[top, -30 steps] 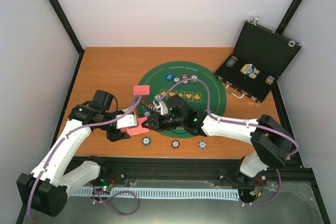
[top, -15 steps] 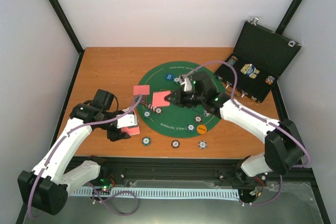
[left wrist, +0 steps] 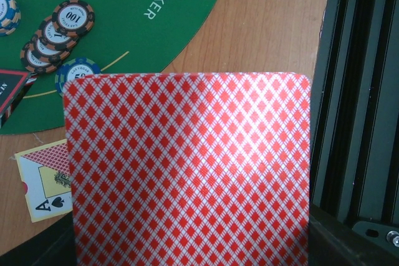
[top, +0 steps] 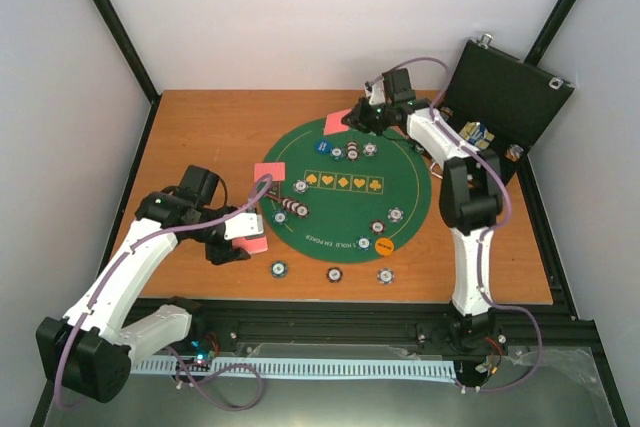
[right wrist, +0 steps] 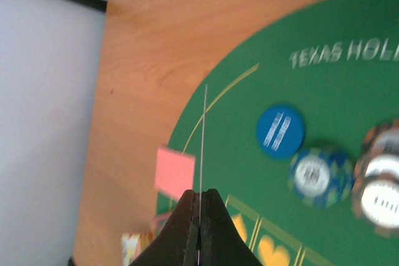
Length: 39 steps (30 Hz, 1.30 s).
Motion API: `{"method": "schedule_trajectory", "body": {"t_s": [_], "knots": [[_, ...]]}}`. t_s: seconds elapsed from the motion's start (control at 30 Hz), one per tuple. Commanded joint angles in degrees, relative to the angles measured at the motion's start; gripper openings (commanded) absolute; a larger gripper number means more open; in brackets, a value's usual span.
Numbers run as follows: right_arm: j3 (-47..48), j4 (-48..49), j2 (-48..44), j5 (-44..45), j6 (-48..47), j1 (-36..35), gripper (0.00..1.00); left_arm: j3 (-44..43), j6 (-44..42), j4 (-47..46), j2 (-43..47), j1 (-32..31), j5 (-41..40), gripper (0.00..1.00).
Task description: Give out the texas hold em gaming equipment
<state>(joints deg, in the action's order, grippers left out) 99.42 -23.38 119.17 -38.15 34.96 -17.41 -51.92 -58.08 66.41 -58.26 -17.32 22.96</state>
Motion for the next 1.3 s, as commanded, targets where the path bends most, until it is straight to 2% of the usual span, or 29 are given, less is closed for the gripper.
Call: {"method": "schedule_trajectory", "body": {"t_s": [0.0, 0.1, 0.2, 0.33, 0.6, 0.63, 0.77, 0.83, 0.93, 1.17, 1.27], "knots": [[17.8, -13.0, 13.3, 2.2, -5.0, 0.9, 0.03, -2.4, 0.4, -0.6, -0.1, 0.1, 1.9, 0.52], [28.7, -15.8, 21.2, 2.0, -4.9, 1.2, 0.03, -2.5, 0.4, -0.5, 0.0, 0.0, 2.1, 0.52], [34.6, -15.6, 26.2, 1.3, -3.6, 1.5, 0.03, -2.7, 0.2, -0.1, 0.0, 0.1, 1.9, 0.52], [36.7, -13.0, 29.3, 0.5, -1.0, 2.0, 0.03, -2.7, 0.1, 0.2, 0.5, 0.0, 1.9, 0.52], [39.2, -15.8, 33.4, 5.6, -1.3, 2.6, 0.04, -2.0, 0.2, 0.1, 0.8, 0.1, 1.6, 0.52], [39.2, -16.2, 33.6, 6.3, -1.4, 2.6, 0.07, -1.9, 0.2, -0.1, 0.8, 0.1, 1.6, 0.52], [39.4, -18.0, 33.1, 9.7, -2.5, 2.7, 0.48, -2.4, 0.7, 0.0, 0.3, 0.1, 1.9, 0.52], [39.5, -18.7, 32.2, 11.3, -2.9, 2.9, 0.6, -2.3, 0.9, 0.0, 0.4, 0.1, 1.9, 0.52], [39.7, -20.1, 30.2, 12.8, -2.8, 3.3, 0.68, -1.8, 1.2, -0.3, 0.7, 0.0, 2.0, 0.52], [38.7, -25.1, 22.4, 15.2, -5.9, 3.3, 0.75, -2.6, 2.1, 0.5, 0.4, 0.1, 2.3, 0.52], [31.3, -23.1, 14.3, 12.6, -5.9, 3.0, 0.75, -2.4, 1.9, 0.5, 1.2, 0.1, 1.6, 0.52]]}}
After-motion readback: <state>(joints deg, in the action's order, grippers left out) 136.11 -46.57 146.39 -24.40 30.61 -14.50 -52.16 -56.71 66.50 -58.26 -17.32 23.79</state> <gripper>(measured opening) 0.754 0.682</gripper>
